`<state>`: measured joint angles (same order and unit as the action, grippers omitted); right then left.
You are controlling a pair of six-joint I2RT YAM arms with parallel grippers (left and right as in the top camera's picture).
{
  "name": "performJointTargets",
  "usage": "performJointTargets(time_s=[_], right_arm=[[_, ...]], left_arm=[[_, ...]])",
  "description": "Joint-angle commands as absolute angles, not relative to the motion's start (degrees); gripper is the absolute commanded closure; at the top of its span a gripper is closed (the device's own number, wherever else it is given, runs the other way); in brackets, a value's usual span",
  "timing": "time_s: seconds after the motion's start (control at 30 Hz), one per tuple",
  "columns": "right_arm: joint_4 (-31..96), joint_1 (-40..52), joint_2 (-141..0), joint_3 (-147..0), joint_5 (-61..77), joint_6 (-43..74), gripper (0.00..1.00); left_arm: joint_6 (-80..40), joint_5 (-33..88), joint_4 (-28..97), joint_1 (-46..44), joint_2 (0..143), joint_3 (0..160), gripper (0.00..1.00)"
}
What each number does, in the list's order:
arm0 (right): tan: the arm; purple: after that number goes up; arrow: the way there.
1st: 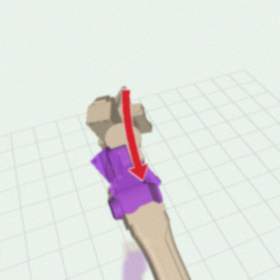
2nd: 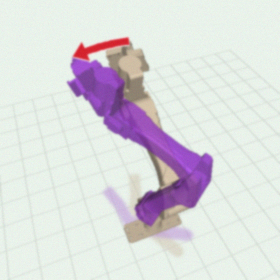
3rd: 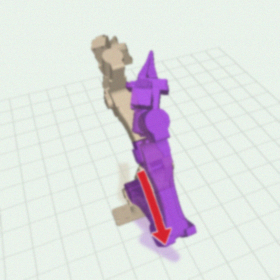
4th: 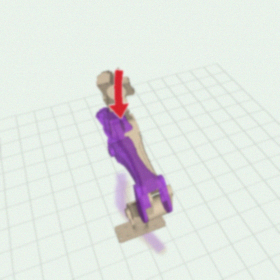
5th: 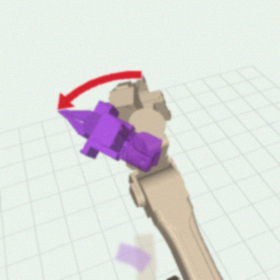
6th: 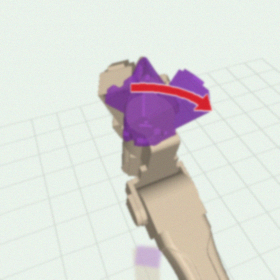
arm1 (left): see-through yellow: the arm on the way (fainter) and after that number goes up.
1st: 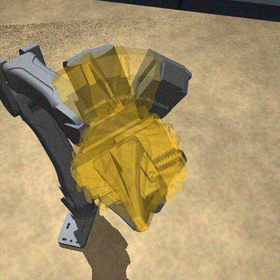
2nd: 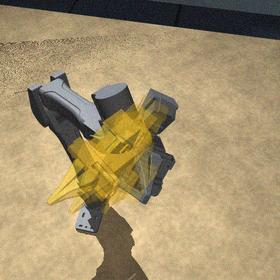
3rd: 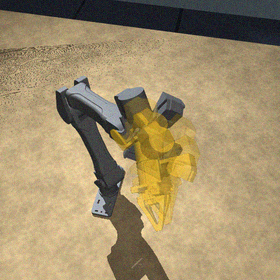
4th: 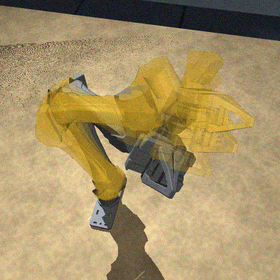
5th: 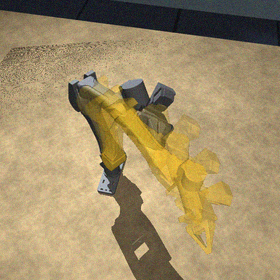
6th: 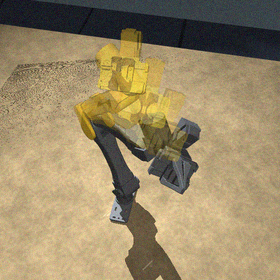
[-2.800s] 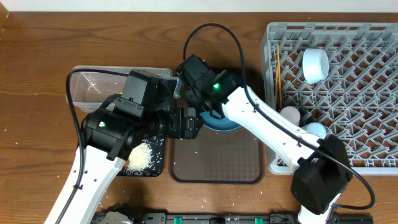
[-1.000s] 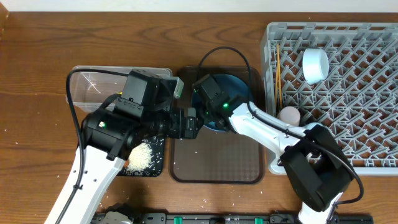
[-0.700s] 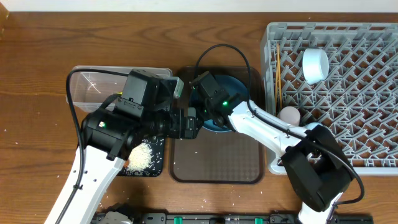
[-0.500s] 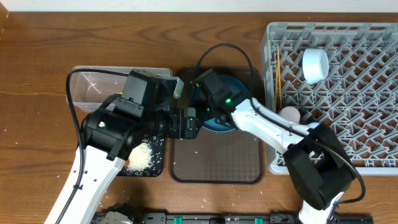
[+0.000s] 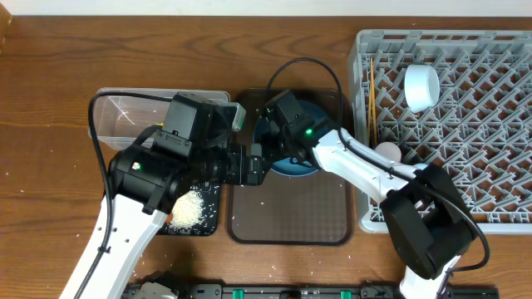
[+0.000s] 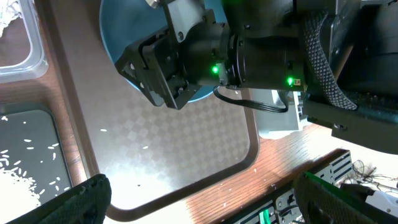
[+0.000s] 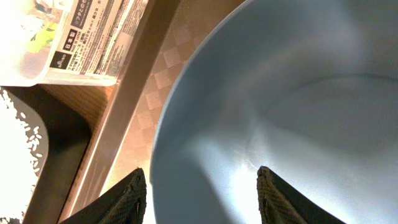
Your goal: Sort waste into correct bins and load items into the dishwasher rack
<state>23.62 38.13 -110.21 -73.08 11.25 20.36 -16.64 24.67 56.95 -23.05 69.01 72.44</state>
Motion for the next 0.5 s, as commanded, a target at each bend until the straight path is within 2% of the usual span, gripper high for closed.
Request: performJointTargets(time_s=[0.0,0.47], right_arm=[[23.9,38.7,-109.4,-74.0,12.0,19.7,0.44],[23.8,41.3,-110.1,-71.1,6.5,19.7,0.46]], left_arm=[[-16.1,24.6,57.0,-23.2,69.2,72.2,0.04],[-18.3,25.4,56.7,-23.2,69.2,72.2,0.04]])
